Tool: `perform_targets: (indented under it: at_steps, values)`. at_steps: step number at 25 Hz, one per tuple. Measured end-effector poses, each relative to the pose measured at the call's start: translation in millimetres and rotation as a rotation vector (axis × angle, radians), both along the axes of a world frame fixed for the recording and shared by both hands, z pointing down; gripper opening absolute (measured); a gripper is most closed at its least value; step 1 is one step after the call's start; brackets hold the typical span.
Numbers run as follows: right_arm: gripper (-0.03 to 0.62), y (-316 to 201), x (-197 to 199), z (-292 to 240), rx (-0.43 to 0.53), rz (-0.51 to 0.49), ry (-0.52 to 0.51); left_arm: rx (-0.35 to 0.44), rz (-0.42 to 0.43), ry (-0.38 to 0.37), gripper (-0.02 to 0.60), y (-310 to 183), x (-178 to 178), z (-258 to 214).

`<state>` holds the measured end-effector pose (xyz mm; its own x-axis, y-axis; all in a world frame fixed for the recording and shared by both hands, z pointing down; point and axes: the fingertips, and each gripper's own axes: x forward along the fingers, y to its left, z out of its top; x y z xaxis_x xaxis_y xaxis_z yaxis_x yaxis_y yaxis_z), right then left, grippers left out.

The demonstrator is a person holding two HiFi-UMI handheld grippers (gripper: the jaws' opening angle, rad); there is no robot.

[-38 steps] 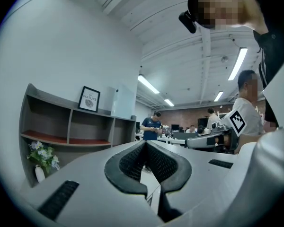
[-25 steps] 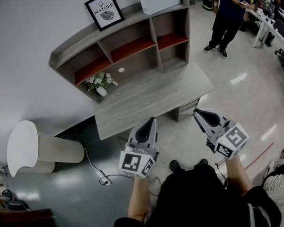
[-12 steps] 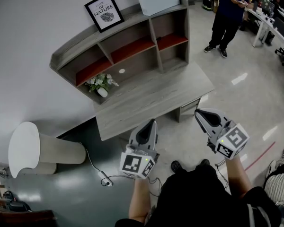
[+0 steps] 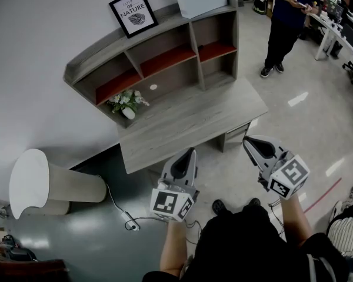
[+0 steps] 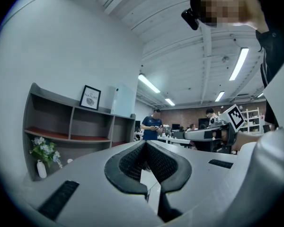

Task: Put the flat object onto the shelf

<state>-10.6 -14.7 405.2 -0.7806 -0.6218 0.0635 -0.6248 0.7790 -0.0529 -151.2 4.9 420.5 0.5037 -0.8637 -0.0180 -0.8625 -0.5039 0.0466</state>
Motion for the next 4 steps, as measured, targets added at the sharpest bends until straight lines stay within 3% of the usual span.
perform_targets:
  at_steps: [4]
  values:
    - [0.012, 0.8, -2.4, -1.5, 0.005, -0.002, 0.000, -0.003, 0.003, 0.000, 0.014, 1.2, 0.9, 0.1]
